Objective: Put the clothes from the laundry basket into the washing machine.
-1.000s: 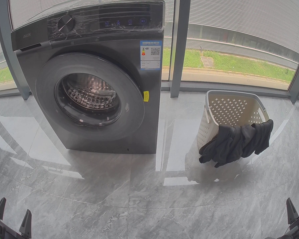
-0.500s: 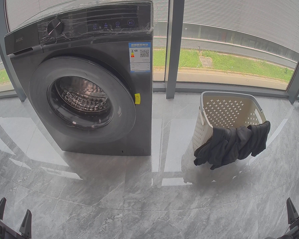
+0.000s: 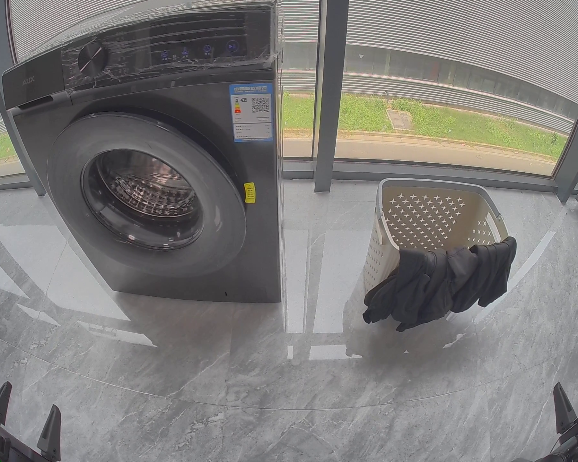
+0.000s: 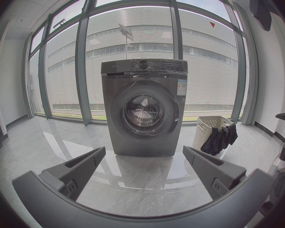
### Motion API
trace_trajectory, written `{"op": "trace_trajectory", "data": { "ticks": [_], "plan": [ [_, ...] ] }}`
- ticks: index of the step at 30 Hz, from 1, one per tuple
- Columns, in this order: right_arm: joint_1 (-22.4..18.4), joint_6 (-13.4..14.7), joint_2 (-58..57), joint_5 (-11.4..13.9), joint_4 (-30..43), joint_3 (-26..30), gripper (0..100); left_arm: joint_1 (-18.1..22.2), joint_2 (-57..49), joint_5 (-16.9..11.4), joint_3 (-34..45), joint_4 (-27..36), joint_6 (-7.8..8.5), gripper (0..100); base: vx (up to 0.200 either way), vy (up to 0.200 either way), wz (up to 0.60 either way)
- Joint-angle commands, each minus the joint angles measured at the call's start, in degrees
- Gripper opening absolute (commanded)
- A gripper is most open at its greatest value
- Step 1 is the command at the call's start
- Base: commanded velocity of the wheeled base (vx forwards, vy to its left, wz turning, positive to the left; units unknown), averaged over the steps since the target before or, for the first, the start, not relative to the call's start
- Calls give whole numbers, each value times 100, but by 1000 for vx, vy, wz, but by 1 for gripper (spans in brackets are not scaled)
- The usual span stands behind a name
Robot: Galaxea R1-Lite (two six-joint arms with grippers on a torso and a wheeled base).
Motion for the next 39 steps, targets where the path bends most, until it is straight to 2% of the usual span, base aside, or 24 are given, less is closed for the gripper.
{"op": "trace_trajectory", "data": {
  "ticks": [1, 10, 24, 30, 39],
  "plan": [
    [1, -1, -93, -7, -2, 101, 100, 2, -93, 4, 101, -1, -1, 100, 0, -200, 0],
    [1, -1, -93, 2, -2, 101, 100, 2, -93, 4, 101, -1, -1, 100, 0, -200, 0],
    [1, -10, -93, 2, -2, 101, 100, 2, -84, -14, 101, -1, -19, 100, 0, 0, 0],
    [1, -10, -93, 2, -2, 101, 100, 2, -93, -14, 92, -1, -19, 100, 0, 0, -600],
    [1, -10, -93, 2, -2, 101, 100, 2, -93, -14, 92, -1, -10, 100, 0, 0, 0]
  ]
}}
